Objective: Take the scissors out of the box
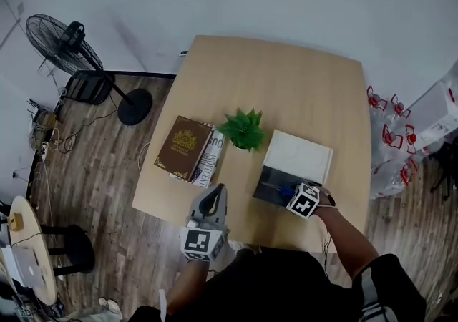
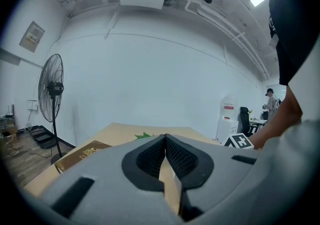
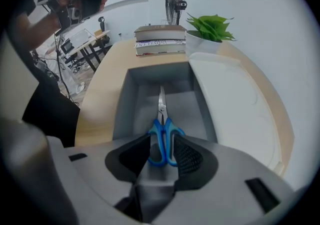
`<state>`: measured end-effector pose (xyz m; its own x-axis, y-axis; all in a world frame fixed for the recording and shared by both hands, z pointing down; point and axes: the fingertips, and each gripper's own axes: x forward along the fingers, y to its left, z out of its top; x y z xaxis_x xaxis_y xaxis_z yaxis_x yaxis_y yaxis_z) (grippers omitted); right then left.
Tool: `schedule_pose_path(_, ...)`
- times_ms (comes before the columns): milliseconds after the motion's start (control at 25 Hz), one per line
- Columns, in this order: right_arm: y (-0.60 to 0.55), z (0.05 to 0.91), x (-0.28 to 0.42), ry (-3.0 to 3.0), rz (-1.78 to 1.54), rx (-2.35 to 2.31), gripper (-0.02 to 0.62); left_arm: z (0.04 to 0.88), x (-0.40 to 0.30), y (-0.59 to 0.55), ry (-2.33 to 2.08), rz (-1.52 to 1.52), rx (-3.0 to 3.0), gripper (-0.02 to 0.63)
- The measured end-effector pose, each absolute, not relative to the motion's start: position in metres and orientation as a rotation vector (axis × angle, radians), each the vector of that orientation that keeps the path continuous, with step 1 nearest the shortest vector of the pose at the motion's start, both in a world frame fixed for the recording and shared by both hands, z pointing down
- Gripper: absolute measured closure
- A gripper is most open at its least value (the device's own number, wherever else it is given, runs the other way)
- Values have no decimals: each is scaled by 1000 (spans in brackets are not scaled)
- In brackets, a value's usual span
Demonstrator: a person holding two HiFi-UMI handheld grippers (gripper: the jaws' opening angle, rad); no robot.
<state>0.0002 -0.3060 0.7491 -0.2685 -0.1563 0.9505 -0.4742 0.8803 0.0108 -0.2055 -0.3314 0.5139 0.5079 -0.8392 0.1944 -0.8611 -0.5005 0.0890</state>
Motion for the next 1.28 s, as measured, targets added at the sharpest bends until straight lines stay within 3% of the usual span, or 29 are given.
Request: schedule_pose_path(1280,-296,752,-6,-1805,198,389,518,515,-220,-296,-1531,209,2528,601)
